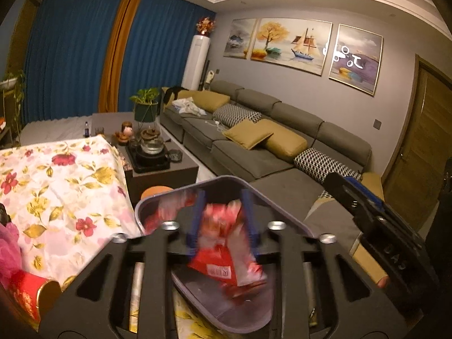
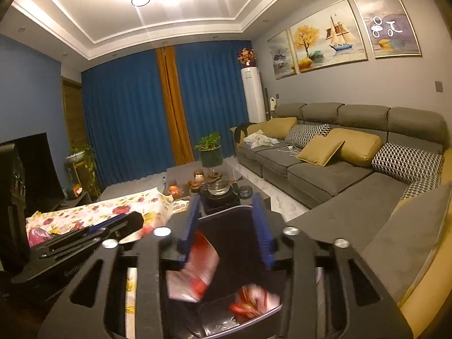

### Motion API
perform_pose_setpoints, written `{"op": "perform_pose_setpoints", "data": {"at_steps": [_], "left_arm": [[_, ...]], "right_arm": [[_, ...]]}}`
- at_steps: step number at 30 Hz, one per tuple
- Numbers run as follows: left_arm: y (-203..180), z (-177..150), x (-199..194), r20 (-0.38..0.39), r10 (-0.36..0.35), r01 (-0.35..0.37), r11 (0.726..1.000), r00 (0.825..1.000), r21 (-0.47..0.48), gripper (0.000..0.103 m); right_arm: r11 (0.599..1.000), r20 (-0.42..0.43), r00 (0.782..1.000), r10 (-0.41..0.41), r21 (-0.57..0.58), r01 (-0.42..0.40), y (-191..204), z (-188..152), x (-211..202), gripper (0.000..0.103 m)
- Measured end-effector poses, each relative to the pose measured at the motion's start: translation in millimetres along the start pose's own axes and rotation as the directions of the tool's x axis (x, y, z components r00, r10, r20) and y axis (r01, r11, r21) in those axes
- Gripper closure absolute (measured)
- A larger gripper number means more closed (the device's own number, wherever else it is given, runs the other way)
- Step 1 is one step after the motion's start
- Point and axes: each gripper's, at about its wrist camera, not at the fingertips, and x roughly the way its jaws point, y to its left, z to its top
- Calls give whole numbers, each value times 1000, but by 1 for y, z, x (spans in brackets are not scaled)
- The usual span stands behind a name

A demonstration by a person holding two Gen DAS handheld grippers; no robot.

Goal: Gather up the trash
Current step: 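Move both open tools back from the bin toward the bed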

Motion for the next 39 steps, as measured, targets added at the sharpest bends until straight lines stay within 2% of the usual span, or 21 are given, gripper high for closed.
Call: {"op": "perform_pose_setpoints", "data": {"at_steps": [1,6,11,12,19,22,26,33,35,38,39], "left_arm": [[1,-1,0,2,6,-6,1000,1000,-4,53],[7,-3,-11,20,34,-34,999,999,-31,29],[9,-6,-36,60,85,-83,996,995,-33,15],[10,-7,-42,63,96,-94,995,993,-36,13],[17,-16,-90,78,189,-184,981,979,-63,10],[19,-22,-120,107,242,-236,970,964,-62,10],[22,-30,-155,145,277,-272,961,950,-58,10],[44,-55,-215,162,342,-329,939,926,-101,10],[50,-65,-230,166,375,-364,927,912,-92,10],[58,-79,-254,184,432,-423,902,883,-89,10],[60,-82,-262,187,435,-425,901,881,-92,10]], "right_arm": [[1000,4,1000,-3,-2,3,0,-1,-2,50],[1000,9,1000,-10,-16,10,2,-4,-10,34],[999,32,999,-24,-30,24,9,-5,-25,17],[999,34,999,-25,-32,26,9,-5,-27,16],[999,43,999,-12,-31,13,19,-9,-46,8],[999,47,999,6,-32,-5,26,-11,-55,8],[999,48,998,32,-42,-30,38,-17,-67,8],[994,37,995,89,-69,-86,67,-32,-82,8],[991,31,993,110,-80,-107,78,-37,-88,8],[988,30,992,125,-95,-121,92,-44,-94,8],[986,24,991,135,-97,-132,97,-47,-96,8]]}}
